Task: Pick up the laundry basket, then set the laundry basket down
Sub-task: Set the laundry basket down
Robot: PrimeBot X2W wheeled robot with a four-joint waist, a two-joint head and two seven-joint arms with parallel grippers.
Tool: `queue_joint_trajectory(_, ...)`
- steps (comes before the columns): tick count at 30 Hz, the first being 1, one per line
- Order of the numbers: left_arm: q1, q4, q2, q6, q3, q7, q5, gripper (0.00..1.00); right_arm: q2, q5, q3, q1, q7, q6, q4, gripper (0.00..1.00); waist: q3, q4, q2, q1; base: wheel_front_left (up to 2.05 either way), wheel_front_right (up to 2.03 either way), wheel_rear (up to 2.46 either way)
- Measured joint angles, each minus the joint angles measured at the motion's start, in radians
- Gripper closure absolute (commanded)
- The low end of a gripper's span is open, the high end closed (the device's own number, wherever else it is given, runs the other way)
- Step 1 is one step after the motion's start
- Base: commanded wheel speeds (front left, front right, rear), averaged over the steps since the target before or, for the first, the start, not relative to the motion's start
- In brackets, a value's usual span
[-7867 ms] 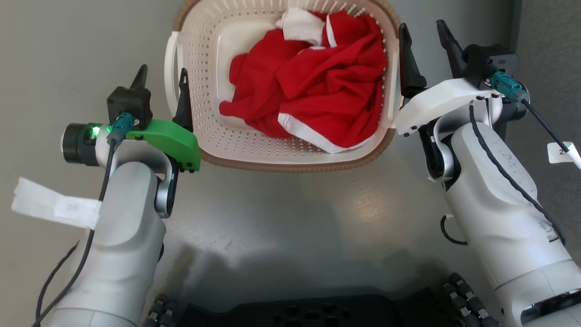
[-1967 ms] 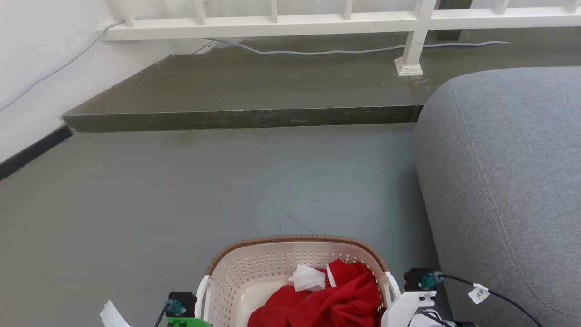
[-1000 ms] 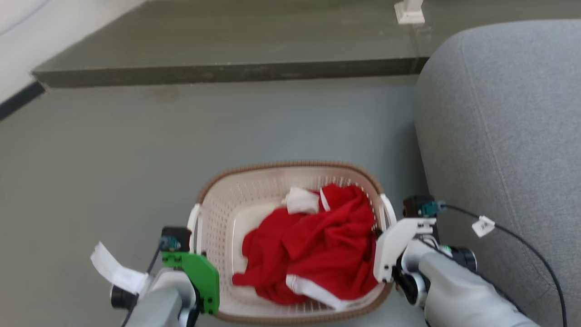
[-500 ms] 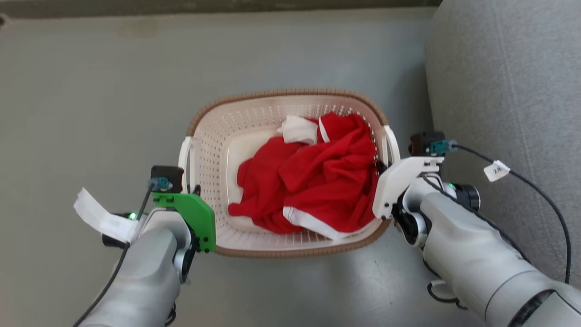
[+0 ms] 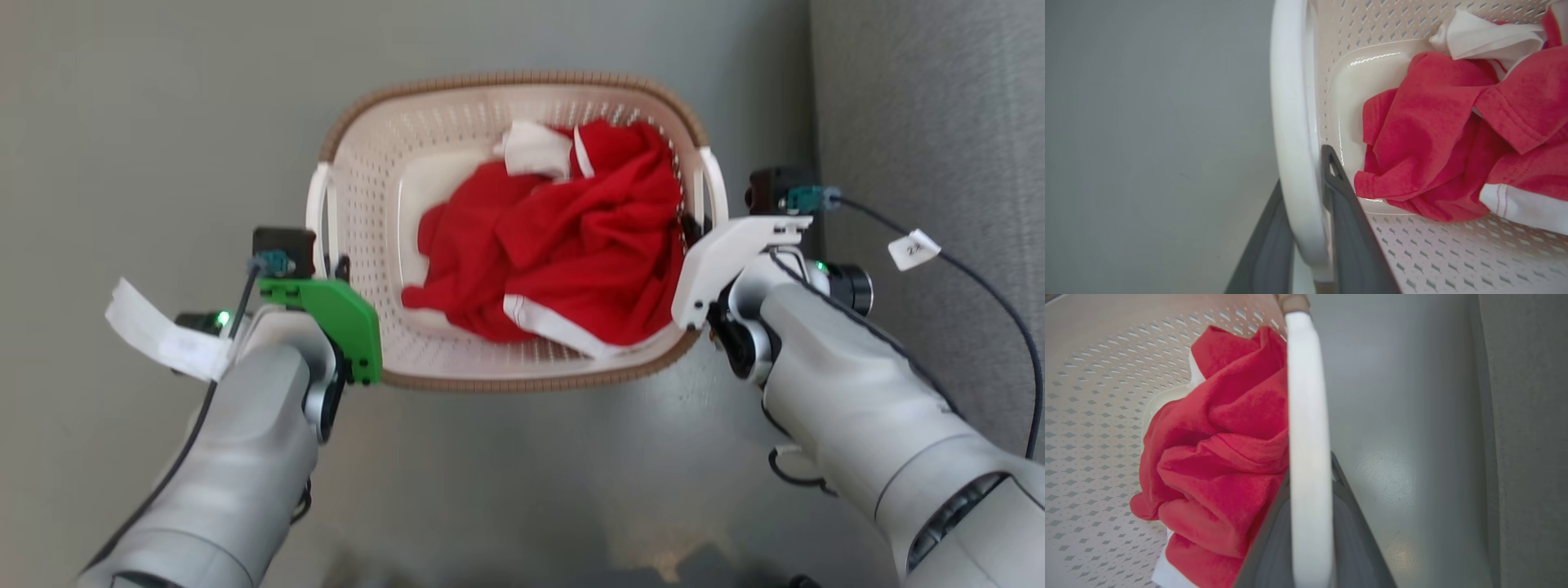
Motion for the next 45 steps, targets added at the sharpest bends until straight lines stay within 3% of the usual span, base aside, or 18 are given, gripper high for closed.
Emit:
queue_joint_trajectory(22, -0.172, 0.002, 0.0, 0.01, 0.004, -0.052, 0.039, 1.0, -0.011, -0.003, -0.024, -0.162, -0.067, 0.0, 0.027, 1.0, 0.288, 0.012, 0.0, 0.0, 0.0, 0.0, 0.0)
queue_joint_trajectory(45, -0.191, 0.049, -0.004, 0.001, -0.005, -0.075, 0.04, 1.0, -0.006, -0.001, -0.003, -0.169, -0.087, 0.003, 0.036, 1.0, 0.337, 0.019, 0.0, -0.0001, 0.0, 0.0, 0.0)
